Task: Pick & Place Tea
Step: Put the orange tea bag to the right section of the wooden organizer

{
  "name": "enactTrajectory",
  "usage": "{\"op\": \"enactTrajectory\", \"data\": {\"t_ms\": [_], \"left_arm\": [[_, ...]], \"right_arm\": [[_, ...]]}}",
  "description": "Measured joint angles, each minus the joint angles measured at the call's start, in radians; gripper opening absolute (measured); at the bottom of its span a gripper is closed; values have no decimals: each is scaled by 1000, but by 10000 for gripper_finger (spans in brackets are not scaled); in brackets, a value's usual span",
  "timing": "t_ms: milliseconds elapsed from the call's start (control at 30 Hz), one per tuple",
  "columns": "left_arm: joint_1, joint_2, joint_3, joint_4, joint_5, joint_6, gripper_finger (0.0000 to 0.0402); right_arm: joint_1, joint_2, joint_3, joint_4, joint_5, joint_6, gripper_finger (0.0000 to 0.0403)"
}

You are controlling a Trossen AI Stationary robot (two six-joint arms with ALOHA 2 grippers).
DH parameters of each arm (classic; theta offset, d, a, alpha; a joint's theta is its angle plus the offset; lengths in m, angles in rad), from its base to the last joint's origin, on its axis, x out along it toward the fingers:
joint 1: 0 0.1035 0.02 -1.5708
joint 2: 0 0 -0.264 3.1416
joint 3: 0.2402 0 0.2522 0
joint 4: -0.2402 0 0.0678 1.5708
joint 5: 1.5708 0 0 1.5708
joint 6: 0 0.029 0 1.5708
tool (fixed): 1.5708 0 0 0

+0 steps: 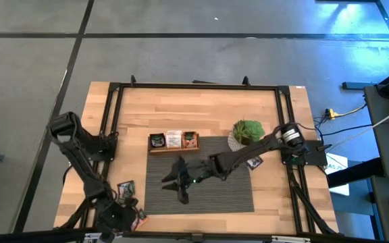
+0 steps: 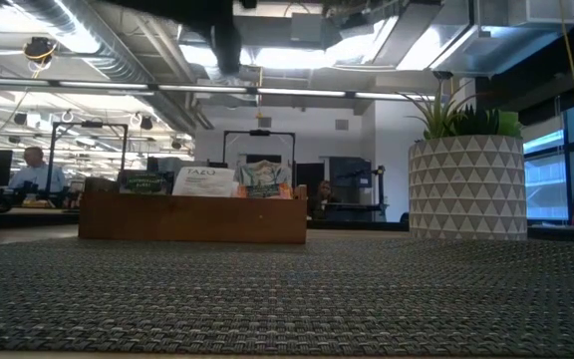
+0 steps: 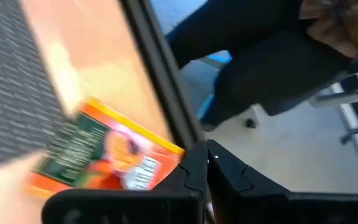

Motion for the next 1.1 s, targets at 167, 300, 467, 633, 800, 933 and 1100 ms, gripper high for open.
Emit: {"op": "enactTrajectory", "data": {"t_ms": [167,300,467,633,800,933,1100], "left_arm": [[-54,76,21,-9,-3,-104,2],[-61,148,27,-12,-25,-114,3],[-44,188,33,-3,-26,-110,3],[-29,192,32,-8,-37,-56,3],[-14,193,33,-5,-102,14,3],[10,193,31,-19,-188,76,3],[47,190,30,-23,-186,147,3]], "right_arm": [[10,92,0,70,5,130,147],[9,156,0,157,-32,255,195],[8,201,0,228,-104,389,262],[12,206,0,259,-111,378,294],[15,206,0,233,-83,356,291],[15,206,0,198,-51,360,282],[12,206,4,192,-42,329,272]]}}
